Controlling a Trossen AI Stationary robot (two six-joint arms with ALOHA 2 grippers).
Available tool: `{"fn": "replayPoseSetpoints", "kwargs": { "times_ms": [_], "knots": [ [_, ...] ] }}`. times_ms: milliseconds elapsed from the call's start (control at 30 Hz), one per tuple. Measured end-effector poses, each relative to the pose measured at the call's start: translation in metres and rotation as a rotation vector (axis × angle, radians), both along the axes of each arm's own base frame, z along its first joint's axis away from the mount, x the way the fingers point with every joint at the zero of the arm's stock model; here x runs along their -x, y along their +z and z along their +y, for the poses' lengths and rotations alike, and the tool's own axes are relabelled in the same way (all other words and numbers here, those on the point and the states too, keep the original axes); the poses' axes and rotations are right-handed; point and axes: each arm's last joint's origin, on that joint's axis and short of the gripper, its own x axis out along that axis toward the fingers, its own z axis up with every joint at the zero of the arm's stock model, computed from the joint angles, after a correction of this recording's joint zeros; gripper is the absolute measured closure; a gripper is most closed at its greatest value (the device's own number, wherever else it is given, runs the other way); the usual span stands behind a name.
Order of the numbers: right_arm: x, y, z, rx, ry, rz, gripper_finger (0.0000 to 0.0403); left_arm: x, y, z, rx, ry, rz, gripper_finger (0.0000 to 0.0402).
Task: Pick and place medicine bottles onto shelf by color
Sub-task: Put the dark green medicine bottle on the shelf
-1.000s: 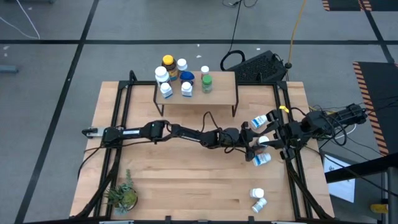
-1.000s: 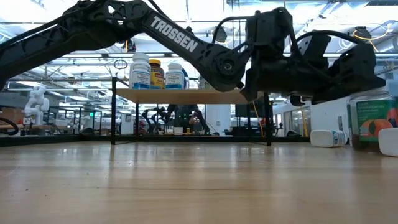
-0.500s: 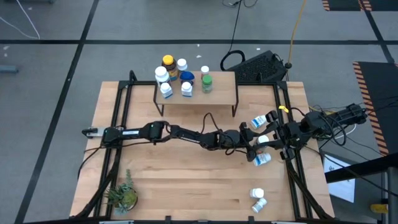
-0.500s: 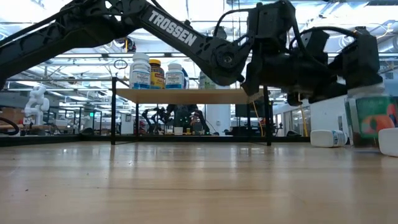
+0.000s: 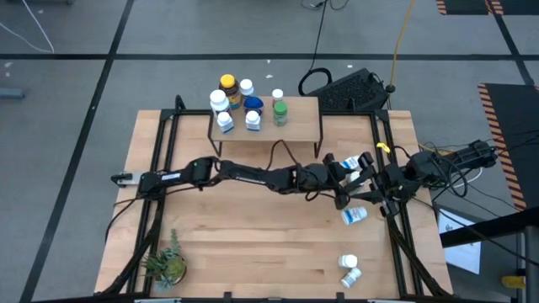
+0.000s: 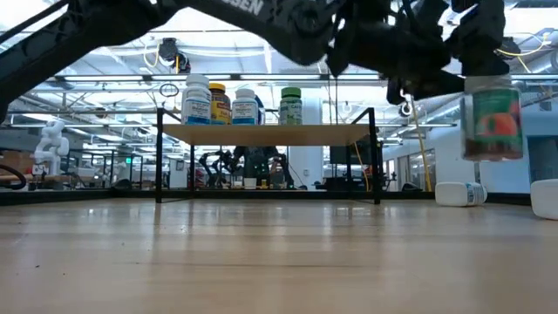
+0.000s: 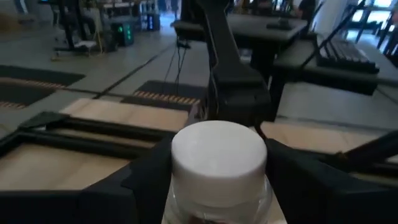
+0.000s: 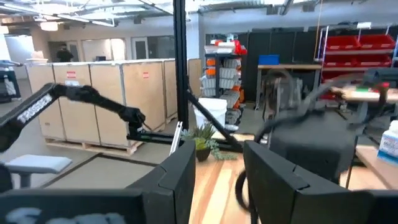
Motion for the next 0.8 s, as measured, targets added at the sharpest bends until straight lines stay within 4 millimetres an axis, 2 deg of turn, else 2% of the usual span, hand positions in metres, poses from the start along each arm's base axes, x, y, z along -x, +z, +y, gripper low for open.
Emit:
{"fn": "replayPoseSetpoints", "kwargs": {
  "times_ms": [67, 167, 267, 333, 600, 800],
  "knots": [
    [0.001, 0.002, 0.001, -0.007, 0.027, -0.017, 0.0275, 0.003, 0.008, -0.002, 0.006, 0.007, 0.022, 0.0173],
    [0.003, 0.009, 0.005, -0.021, 0.165, -0.088, 0.0275, 0.008, 0.024, -0.004, 0.020, 0.009, 0.027, 0.0182],
    [0.008, 0.013, 0.009, -0.031, 0.296, -0.131, 0.0275, 0.012, 0.040, -0.009, -0.004, 0.023, -0.007, 0.0179],
    [0.009, 0.013, 0.011, -0.026, 0.326, -0.137, 0.0275, 0.013, 0.043, -0.013, -0.039, 0.037, -0.019, 0.0174],
    [0.011, 0.013, 0.013, -0.013, 0.344, -0.142, 0.0275, 0.021, 0.057, -0.024, -0.104, 0.103, 0.026, 0.0183],
    [0.010, 0.013, 0.012, -0.004, 0.275, -0.150, 0.0275, 0.025, 0.059, -0.040, -0.134, 0.139, 0.060, 0.0183]
  ]
}}
